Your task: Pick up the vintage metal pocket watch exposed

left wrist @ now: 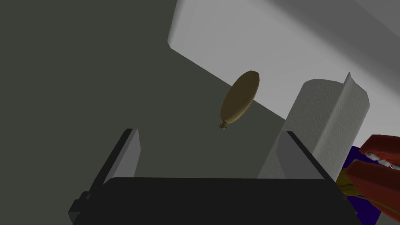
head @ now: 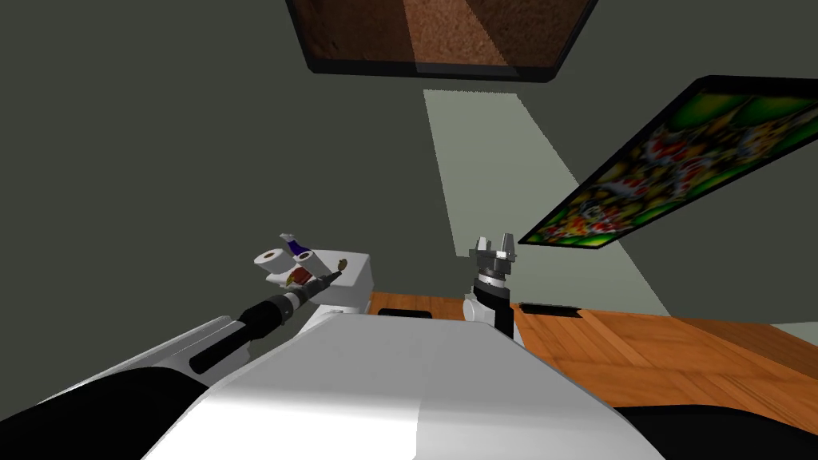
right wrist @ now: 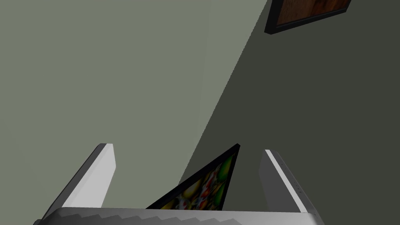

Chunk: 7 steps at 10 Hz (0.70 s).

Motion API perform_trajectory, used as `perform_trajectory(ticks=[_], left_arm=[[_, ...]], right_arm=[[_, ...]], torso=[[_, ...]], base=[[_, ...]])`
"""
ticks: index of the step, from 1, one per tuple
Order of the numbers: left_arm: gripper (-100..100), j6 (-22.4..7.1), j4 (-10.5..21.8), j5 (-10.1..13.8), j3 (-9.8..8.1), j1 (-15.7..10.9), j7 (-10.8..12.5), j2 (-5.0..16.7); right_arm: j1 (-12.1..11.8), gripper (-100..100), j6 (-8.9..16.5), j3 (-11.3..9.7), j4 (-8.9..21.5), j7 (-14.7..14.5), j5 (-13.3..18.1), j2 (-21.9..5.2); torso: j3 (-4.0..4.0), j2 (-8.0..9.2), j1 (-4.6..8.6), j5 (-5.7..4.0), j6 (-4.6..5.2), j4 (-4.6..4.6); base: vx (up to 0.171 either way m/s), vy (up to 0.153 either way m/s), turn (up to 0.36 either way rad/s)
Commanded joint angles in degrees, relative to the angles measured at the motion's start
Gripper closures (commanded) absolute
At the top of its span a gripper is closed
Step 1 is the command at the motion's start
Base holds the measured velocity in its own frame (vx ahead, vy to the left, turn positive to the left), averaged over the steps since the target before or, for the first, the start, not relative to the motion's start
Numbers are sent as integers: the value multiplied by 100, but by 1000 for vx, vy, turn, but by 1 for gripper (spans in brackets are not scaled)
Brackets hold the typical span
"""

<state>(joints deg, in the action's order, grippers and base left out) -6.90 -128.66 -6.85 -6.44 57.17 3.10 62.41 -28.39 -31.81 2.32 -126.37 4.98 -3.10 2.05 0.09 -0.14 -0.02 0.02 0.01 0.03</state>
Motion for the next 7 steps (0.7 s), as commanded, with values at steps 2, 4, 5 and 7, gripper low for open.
perform_trajectory(ticks=[2,4,5,7], left_arm=[[-100,-222,7,73,-61,140,6,426],[-100,-353,18,111,-79,218,-2,730],[-100,-353,18,111,-79,218,-2,789],[-100,-598,37,189,-113,362,-22,1198]], right_arm=[[0,0,0,0,0,0,0,0],[0,0,0,0,0,0,0,0],[0,0,0,0,0,0,0,0],[0,0,0,0,0,0,0,0]], torso=[[-1,2,0,0,-1,0],[0,0,2,0,-2,0],[3,-5,-3,1,1,1],[4,-6,-4,2,1,2]], base=[[30,10,-63],[37,7,-62],[29,6,-48],[43,7,-100]])
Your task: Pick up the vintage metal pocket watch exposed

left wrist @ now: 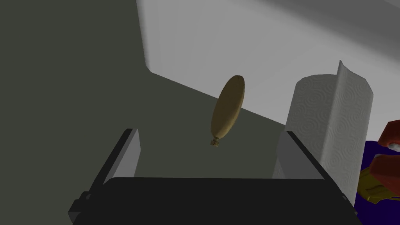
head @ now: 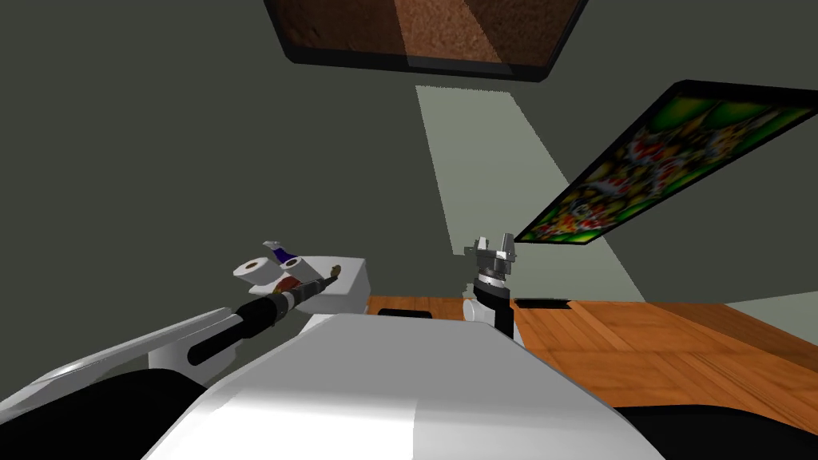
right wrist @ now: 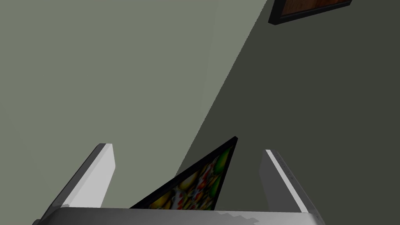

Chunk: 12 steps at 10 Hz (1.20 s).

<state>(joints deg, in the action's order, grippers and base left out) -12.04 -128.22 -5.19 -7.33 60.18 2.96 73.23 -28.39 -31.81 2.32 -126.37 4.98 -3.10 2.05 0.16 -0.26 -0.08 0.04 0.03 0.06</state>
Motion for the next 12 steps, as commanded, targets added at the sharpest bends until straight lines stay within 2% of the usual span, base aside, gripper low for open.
perform_trajectory(ticks=[1,3,4,9,11,12], left_arm=[[-100,-84,-6,23,-24,61,-9,234],[-100,-304,7,96,-54,190,-28,611],[-100,-304,7,96,-54,190,-28,713],[-100,-703,9,226,-108,440,-63,1610],[-100,-788,3,251,-119,498,-68,1809],[-100,-759,-1,242,-121,487,-67,1744]], right_arm=[[0,0,0,0,0,0,0,0],[0,0,0,0,0,0,0,0],[0,0,0,0,0,0,0,0],[0,0,0,0,0,0,0,0],[0,0,0,0,0,0,0,0],[0,0,0,0,0,0,0,0]], torso=[[0,0,0,0,0,0],[-1,2,1,0,-1,0],[1,-2,-1,0,0,0],[2,-3,0,0,0,0],[-1,2,2,0,-1,-1],[-3,5,1,0,-1,-2]], base=[[40,12,-44],[43,9,-87],[37,20,-43],[38,13,-73],[26,12,-38],[10,7,-7]])
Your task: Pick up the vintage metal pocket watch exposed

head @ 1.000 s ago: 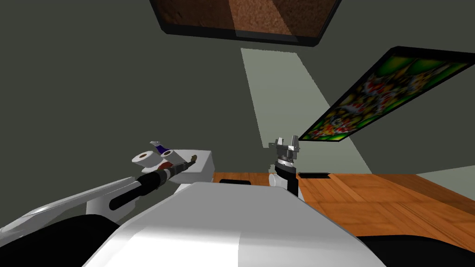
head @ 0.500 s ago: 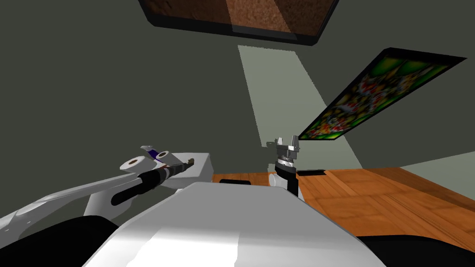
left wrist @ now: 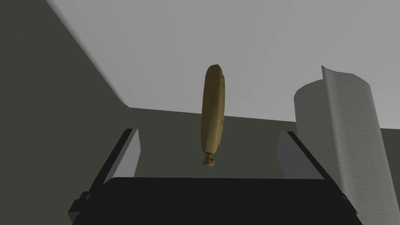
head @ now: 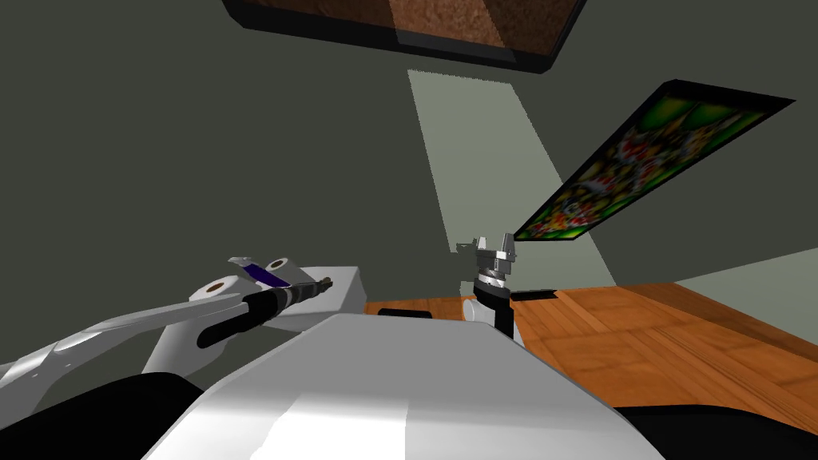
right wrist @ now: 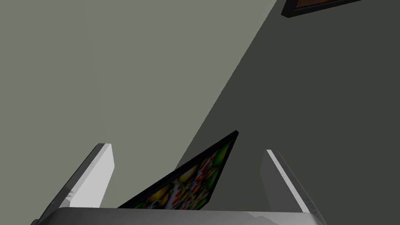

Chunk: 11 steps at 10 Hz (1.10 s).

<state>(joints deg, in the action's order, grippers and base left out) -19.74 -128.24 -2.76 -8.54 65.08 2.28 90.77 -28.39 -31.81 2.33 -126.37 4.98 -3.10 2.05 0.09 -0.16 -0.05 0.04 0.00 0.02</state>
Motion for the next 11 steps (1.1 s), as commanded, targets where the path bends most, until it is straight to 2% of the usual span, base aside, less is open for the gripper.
perform_trajectory(ticks=[1,2,4,5,6,10,11], left_arm=[[0,0,0,0,0,0,0,0],[-100,125,203,-58,145,-99,-57,-188],[-100,250,406,-115,291,-197,-114,-376],[-100,196,352,-104,303,-223,-95,-321],[100,210,364,-107,314,-230,-102,-330],[100,205,366,-108,311,-230,-104,-328],[0,205,366,-108,311,-230,-103,-328]], right_arm=[[0,0,0,0,0,0,0,0],[0,0,0,0,0,0,0,0],[0,0,0,-1,0,0,0,0],[0,0,0,0,0,0,0,0],[0,0,0,0,0,0,0,0],[0,0,0,0,0,0,0,0],[0,0,0,0,0,0,0,0]], torso=[[0,0,0,0,0,0],[-2,4,2,-1,0,-1],[0,0,13,-3,2,0],[1,-2,15,-3,1,0],[-1,2,10,-3,0,0],[-4,7,4,2,1,-1],[-4,7,4,2,1,-1]], base=[[0,0,0],[17,-23,-136],[23,-34,-126],[11,-13,-12],[0,0,0],[0,0,0],[0,0,0]])
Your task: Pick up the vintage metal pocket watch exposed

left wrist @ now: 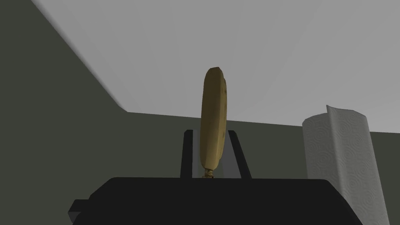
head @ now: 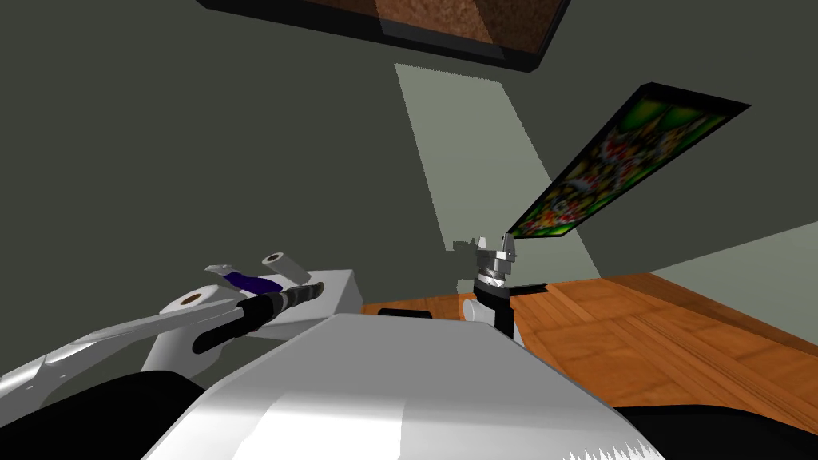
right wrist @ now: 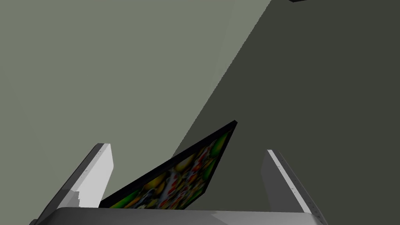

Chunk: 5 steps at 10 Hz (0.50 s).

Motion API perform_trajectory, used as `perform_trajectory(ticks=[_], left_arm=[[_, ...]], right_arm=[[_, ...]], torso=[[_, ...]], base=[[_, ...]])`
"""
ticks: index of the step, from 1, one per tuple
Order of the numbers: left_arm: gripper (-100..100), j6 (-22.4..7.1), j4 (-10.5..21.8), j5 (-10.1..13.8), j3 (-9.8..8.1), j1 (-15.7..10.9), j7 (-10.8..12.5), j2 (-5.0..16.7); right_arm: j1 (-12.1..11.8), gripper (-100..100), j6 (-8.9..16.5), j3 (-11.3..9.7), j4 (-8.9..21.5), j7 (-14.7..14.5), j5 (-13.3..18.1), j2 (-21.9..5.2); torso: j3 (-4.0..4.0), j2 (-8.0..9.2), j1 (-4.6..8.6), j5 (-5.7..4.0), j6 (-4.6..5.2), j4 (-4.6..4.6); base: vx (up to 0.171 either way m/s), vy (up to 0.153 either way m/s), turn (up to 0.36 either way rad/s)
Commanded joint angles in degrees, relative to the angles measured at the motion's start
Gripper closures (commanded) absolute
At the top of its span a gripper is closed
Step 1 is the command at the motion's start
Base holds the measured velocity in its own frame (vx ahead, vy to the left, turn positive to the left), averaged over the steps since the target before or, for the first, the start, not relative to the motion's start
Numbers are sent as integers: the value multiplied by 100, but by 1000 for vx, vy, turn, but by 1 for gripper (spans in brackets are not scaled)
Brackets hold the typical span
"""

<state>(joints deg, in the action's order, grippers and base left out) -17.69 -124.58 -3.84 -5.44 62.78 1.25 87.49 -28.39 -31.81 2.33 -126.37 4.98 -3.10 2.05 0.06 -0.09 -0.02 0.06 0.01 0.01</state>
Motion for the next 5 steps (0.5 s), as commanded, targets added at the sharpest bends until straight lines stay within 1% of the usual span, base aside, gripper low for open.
perform_trajectory(ticks=[1,3,4,5], left_arm=[[100,-80,-162,51,-165,131,46,140],[100,-204,-365,108,-311,230,104,327],[100,-157,-316,105,-323,251,86,286],[0,-174,-334,110,-342,264,94,297]], right_arm=[[0,0,0,0,0,0,0,0],[0,0,0,1,0,0,0,0],[0,0,0,0,0,0,0,0],[0,0,0,0,0,0,0,0]], torso=[[0,0,0,0,0,0],[-6,11,-11,1,-6,-2],[-7,12,-8,1,-4,-2],[-4,8,-5,2,-2,-1]], base=[[-13,22,131],[-26,33,128],[-12,11,10],[0,0,0]])
